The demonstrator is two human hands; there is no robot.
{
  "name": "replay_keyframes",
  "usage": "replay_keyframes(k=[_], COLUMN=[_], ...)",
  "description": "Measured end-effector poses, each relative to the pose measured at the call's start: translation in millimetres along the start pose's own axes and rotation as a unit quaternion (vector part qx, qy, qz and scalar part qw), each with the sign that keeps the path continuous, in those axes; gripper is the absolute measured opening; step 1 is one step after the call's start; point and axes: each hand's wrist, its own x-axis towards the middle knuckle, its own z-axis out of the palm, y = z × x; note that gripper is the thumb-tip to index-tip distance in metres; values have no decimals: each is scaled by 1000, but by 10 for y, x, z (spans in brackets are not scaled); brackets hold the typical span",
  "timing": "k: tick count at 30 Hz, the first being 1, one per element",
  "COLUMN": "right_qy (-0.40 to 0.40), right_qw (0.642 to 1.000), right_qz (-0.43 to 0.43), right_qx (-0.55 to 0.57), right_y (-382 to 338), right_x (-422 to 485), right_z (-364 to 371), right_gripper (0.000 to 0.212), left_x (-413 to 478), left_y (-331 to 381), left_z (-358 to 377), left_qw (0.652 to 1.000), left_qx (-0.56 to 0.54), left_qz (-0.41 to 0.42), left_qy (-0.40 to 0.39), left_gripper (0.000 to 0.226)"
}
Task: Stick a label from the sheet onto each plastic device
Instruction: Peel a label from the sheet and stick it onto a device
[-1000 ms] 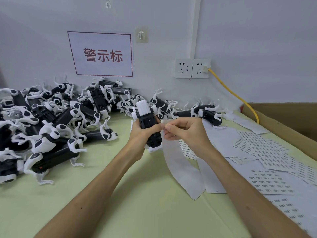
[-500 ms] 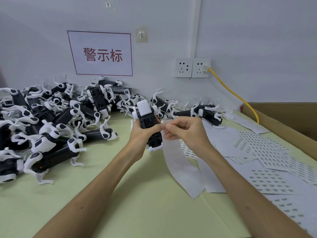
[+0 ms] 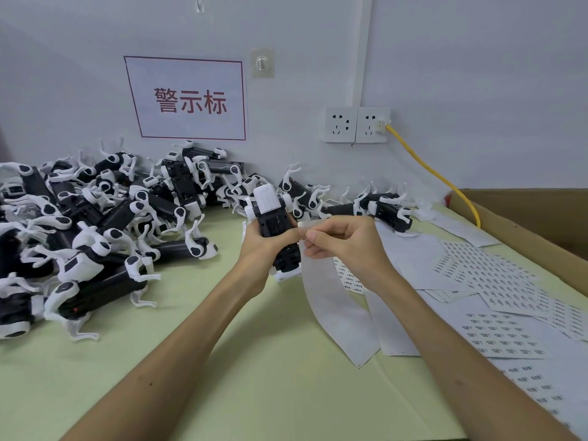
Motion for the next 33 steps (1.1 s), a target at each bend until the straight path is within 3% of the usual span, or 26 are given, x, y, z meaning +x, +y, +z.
replay_keyframes(k=[16, 20, 33], right_qy=[30, 20, -11], right_qw=[999, 999, 999], right_qz=[17, 25, 31], right_qx=[-23, -15, 3], right_y=[37, 34, 44], right_x=[12, 7, 13], right_z=[24, 6, -32], right_gripper=[14, 13, 12], left_x=[17, 14, -5], left_y=[-31, -48, 0], left_z=[15, 7, 16], left_qw=[1000, 999, 999], left_qx=[22, 30, 36], left_qz=[0, 1, -5], left_qy=[12, 11, 9], left_gripper=[18, 25, 20])
